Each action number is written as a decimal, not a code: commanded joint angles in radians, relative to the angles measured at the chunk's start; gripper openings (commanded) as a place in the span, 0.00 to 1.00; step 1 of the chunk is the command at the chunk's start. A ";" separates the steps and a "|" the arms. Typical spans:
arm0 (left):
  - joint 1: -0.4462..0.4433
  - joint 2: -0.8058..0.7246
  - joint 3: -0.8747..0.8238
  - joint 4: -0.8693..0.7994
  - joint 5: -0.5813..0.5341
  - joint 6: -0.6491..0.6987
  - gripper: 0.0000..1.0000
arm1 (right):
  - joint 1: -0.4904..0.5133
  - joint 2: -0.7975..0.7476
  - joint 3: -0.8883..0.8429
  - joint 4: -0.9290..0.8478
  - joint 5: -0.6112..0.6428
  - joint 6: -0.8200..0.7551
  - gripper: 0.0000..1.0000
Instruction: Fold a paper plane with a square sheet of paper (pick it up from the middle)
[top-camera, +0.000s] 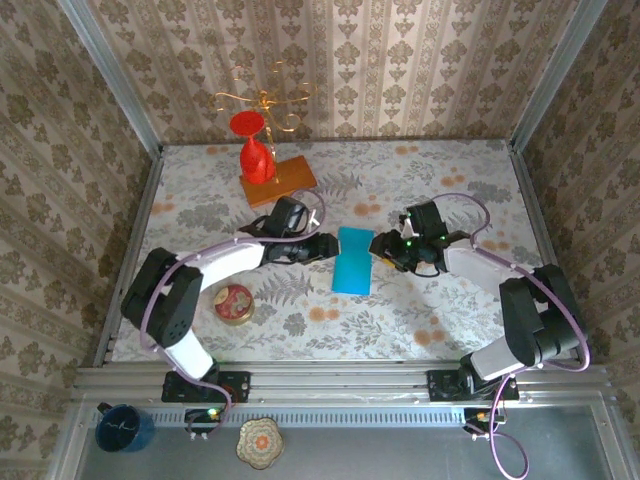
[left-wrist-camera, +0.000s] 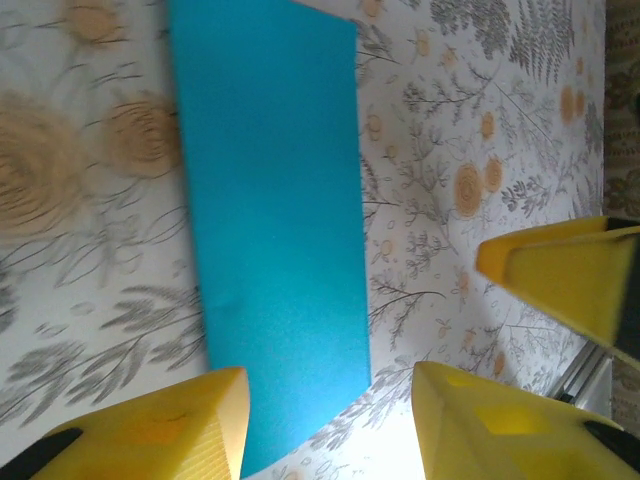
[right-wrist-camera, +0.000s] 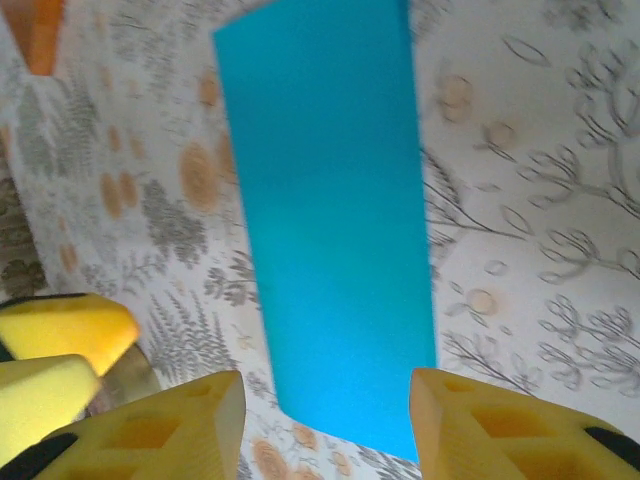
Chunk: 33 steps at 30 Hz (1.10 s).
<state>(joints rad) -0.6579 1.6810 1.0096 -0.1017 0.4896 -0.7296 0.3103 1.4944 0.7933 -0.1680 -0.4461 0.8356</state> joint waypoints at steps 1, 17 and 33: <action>-0.006 0.061 0.063 -0.027 0.058 0.055 0.48 | 0.005 0.016 -0.004 -0.003 0.041 0.050 0.48; -0.011 0.320 0.222 -0.063 0.103 0.065 0.43 | 0.013 -0.068 -0.136 0.048 0.046 0.086 0.48; -0.030 0.289 0.083 -0.035 -0.071 -0.214 0.41 | 0.014 0.044 -0.145 0.115 -0.185 0.068 0.44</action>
<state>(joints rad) -0.6769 1.9644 1.1378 -0.0624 0.4889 -0.8768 0.3187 1.5066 0.6327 -0.0742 -0.5488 0.9161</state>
